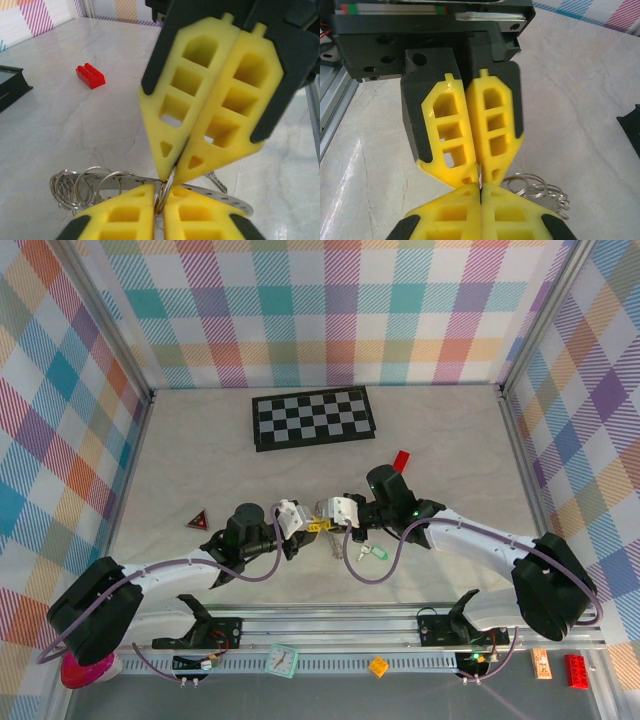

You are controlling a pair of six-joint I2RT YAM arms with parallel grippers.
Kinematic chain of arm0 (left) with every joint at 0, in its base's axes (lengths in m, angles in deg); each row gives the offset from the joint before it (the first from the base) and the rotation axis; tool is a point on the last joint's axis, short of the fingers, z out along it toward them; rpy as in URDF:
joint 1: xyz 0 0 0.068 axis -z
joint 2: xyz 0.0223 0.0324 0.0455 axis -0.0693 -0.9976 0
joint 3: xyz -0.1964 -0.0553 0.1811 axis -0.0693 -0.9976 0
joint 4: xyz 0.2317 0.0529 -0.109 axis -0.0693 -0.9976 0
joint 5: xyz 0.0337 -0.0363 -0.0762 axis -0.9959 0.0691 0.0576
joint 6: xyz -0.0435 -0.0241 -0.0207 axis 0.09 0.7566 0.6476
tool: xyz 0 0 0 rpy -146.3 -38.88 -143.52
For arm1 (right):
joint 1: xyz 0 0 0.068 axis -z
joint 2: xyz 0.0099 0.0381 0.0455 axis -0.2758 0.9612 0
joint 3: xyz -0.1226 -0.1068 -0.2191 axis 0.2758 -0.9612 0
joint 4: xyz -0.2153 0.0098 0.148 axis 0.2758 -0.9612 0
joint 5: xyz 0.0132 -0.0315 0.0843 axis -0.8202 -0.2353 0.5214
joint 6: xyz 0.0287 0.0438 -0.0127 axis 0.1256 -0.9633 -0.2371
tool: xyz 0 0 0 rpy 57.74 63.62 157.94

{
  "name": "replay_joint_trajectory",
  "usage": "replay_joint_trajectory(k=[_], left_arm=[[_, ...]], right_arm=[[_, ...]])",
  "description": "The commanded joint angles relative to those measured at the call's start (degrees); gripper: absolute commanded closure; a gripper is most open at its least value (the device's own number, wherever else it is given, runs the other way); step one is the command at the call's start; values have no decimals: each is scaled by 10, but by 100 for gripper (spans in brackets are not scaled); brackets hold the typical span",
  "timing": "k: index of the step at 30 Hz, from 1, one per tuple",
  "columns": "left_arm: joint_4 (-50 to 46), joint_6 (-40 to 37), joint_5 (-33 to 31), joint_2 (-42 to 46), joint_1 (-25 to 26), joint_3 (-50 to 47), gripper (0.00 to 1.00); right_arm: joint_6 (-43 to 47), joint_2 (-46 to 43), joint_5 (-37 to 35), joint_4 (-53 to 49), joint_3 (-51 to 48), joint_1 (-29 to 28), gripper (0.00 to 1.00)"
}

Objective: Put the keys on the keyring

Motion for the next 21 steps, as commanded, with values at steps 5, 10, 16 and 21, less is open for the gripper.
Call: replay_joint_trajectory(k=[5,10,16,21], left_arm=[[6,-29,26,27,3,21,100],[2,-81,33,54,4,7,100],[10,-170,45,77,6,-10,100],[4,-180,41,91,9,-11,100]], right_arm=[[-27,-40,1,7,4,6,75],[-52,-99,5,-27,-26,33,70],[-63,-130,24,-64,-44,32,72],[-66,-134,36,-60,-44,31,75]])
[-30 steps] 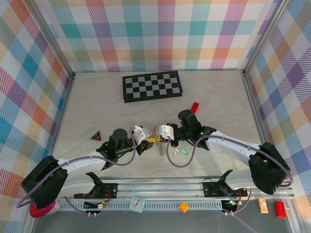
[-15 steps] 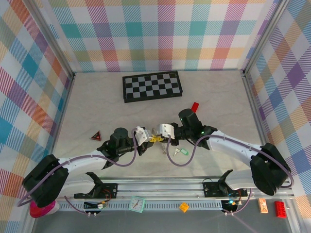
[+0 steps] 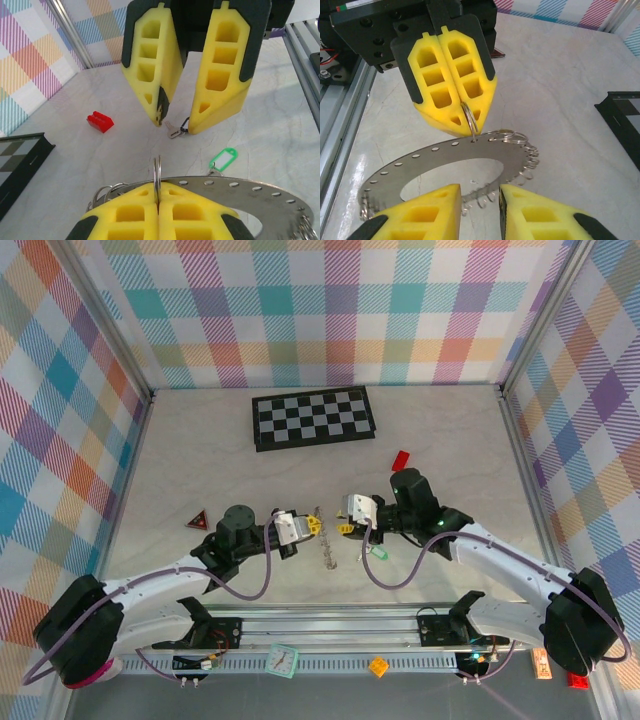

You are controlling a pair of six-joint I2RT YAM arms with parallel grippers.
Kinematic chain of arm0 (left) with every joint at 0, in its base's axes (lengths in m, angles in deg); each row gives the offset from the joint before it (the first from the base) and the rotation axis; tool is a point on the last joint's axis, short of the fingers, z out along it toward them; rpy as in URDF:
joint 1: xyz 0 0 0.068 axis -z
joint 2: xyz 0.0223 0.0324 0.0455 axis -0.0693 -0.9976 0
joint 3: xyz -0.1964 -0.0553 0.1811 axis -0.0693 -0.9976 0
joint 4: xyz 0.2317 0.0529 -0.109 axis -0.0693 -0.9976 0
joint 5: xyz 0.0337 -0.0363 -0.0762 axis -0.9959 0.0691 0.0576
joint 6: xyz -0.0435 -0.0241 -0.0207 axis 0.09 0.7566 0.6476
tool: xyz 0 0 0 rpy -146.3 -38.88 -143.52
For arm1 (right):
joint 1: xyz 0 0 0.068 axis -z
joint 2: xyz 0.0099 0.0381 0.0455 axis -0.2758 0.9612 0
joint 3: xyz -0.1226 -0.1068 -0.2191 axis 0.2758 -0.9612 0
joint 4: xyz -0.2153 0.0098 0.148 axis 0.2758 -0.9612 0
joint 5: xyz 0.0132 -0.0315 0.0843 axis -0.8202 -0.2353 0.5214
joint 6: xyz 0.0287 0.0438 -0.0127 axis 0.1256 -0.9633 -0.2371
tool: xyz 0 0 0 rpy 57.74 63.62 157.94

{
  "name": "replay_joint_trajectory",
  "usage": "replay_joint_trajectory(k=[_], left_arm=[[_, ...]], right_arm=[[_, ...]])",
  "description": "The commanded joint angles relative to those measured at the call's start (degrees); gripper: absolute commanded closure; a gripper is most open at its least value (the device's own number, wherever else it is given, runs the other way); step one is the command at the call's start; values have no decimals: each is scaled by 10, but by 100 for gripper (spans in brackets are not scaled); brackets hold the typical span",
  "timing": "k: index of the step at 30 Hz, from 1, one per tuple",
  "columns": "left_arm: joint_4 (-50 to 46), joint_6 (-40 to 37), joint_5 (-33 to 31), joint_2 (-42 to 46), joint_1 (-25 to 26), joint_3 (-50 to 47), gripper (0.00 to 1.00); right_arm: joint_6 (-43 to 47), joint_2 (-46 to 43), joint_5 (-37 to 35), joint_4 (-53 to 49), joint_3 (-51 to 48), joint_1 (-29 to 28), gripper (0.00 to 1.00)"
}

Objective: Put the keys on the keyring

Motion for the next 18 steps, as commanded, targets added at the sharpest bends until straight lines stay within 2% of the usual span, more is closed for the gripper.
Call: replay_joint_trajectory(k=[1,9,18], left_arm=[[8,-29,13,17,5,-2,100],[-3,-37,25,26,8,2,100],[-15,-29,50,21,8,11,100]], right_arm=[[-12,-10,34,-9,-3,-3,75],[-37,0,67,39,-5,-6,76],[-26,57,90,55,32,-35,77]])
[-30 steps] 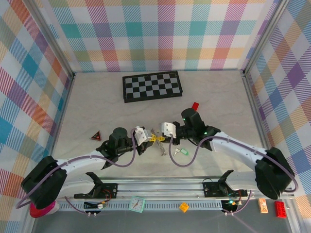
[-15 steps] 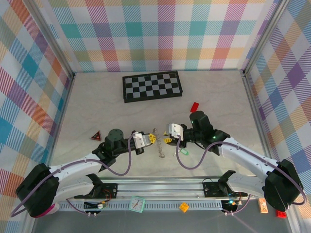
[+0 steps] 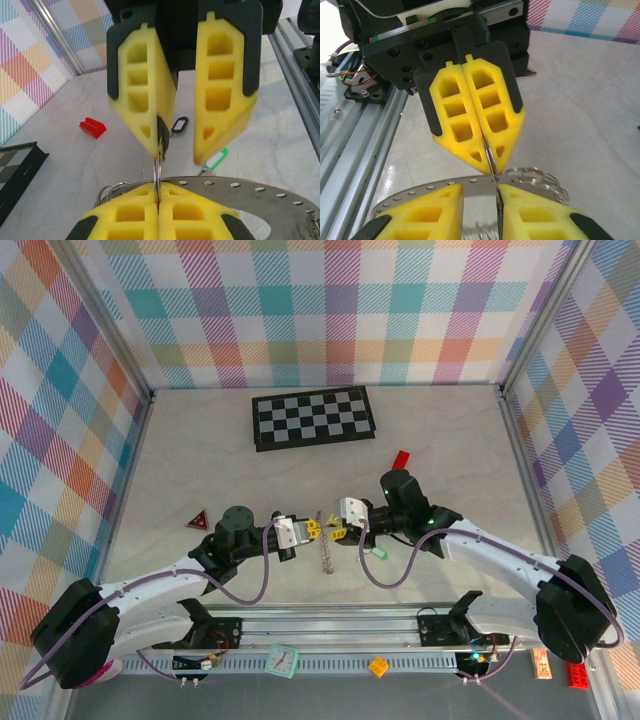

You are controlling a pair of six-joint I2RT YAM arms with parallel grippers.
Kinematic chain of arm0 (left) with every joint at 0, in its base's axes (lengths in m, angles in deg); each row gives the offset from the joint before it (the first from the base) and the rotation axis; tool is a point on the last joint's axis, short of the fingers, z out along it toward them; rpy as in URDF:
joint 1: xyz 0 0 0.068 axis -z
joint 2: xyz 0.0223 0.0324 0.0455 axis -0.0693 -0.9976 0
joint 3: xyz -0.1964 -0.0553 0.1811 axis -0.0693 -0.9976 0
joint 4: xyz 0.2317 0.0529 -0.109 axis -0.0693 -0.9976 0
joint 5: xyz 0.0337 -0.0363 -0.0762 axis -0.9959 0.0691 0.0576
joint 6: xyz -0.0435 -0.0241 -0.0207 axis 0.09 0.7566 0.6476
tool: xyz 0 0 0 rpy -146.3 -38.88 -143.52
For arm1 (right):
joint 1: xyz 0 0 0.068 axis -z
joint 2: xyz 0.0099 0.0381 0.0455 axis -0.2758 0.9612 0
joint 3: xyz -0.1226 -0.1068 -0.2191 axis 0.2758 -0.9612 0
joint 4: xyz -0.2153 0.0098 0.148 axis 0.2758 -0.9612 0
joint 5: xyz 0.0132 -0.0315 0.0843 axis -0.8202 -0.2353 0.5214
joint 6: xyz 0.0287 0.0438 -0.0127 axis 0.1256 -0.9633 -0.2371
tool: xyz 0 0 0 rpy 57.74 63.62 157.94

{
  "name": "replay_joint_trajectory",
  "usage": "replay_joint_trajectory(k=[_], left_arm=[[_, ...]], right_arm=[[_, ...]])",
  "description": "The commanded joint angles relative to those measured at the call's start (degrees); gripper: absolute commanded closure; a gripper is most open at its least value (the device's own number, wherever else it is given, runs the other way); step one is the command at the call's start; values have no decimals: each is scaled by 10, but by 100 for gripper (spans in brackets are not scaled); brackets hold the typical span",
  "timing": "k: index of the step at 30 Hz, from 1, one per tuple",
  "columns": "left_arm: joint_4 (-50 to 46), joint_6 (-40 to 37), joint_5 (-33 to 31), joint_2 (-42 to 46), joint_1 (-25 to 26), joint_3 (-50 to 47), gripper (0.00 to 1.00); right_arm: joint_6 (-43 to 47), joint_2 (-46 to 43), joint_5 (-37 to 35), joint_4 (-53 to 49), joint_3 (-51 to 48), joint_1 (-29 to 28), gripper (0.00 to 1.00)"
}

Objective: Put the keys on the keyring

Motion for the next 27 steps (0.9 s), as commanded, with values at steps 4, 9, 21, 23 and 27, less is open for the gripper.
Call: replay_joint_trajectory(k=[4,9,21,23,27], left_arm=[[-36,18,-4,11,4,30,100],[-175,72,-58,7,5,89,100],[-416,391,-162,-61,5,265,100],[-442,442,-167,-69,5,285,100],[-488,537,-166,-87,5,325,100]], right_arm=[[-2,1,-13,21,16,-7,76],[5,-61,-73,-26,-6,-6,76],[-114,-31,-102,64,-28,-91,80],[-132,-9,-151,119,-42,-99,81],[-134,38,-235,217,-62,-104,81]])
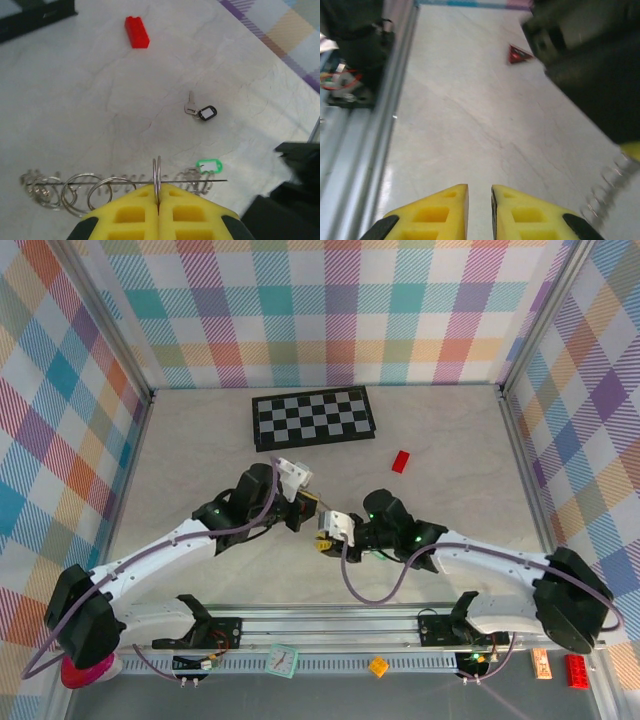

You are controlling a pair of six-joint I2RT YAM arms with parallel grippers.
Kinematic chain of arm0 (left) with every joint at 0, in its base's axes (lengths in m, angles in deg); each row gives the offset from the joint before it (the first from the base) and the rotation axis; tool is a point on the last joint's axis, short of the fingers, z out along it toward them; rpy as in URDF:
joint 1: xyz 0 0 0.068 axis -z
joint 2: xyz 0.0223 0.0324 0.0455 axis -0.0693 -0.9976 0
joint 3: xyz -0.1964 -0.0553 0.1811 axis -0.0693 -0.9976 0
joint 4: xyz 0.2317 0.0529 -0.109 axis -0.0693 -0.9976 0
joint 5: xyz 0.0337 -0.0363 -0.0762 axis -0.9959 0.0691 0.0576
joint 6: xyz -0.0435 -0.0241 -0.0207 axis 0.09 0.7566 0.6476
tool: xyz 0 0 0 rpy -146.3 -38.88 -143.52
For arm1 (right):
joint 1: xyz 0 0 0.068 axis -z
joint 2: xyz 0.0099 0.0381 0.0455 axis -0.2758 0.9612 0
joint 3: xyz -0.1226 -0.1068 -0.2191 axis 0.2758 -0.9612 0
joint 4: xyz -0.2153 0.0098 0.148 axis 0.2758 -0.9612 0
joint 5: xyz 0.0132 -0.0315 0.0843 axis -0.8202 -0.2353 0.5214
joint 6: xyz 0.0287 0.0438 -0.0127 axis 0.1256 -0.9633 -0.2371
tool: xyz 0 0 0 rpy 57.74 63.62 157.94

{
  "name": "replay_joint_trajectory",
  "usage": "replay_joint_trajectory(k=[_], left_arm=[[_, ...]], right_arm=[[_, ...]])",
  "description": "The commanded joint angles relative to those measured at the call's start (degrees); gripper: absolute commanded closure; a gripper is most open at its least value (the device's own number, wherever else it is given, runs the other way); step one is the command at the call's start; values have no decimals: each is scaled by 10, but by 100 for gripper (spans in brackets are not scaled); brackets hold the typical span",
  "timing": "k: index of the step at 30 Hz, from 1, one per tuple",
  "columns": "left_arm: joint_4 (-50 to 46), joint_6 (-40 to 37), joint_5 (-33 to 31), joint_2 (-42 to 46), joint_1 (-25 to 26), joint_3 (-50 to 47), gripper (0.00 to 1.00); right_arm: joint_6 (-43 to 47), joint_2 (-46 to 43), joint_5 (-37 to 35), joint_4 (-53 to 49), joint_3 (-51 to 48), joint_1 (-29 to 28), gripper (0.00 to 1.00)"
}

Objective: Put the keys on the keyring

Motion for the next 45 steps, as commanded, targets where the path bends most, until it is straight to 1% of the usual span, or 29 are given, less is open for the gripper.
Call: replay_joint_trajectory(k=[1,4,10,14,16,18,20,23,27,32,37,42,45], left_arm=[[-82,130,-5,-14,4,47,100],[-131,182,13,-35,4,88,100],[-230,285,33,-71,4,159,100],[-272,348,36,-83,4,181,100],[-301,378,25,-86,4,192,100],[-324,404,20,-89,4,202,100],[-346,453,15,-93,3,207,100],[-355,498,36,-100,-3,208,100],[-359,539,58,-110,-11,209,100],[-357,582,91,-116,-23,203,100],[-375,607,111,-120,-32,202,100],[-364,669,140,-118,-36,173,100],[-358,692,146,-120,-36,173,100]], right_arm=[[-23,29,-84,139,-19,-4,81],[-15,59,-110,207,-31,-4,80],[12,94,-118,306,-48,-4,78],[26,110,-126,336,-52,-4,78],[29,114,-132,351,-59,-4,78],[31,113,-124,360,-66,-3,78],[33,112,-108,350,-69,-3,78],[37,111,-82,337,-79,-3,78],[60,94,-33,285,-92,-3,78],[50,56,-8,264,-109,-3,78],[26,48,-21,302,-124,-3,80],[16,55,-56,341,-126,-3,83],[3,71,-61,372,-124,-3,82]])
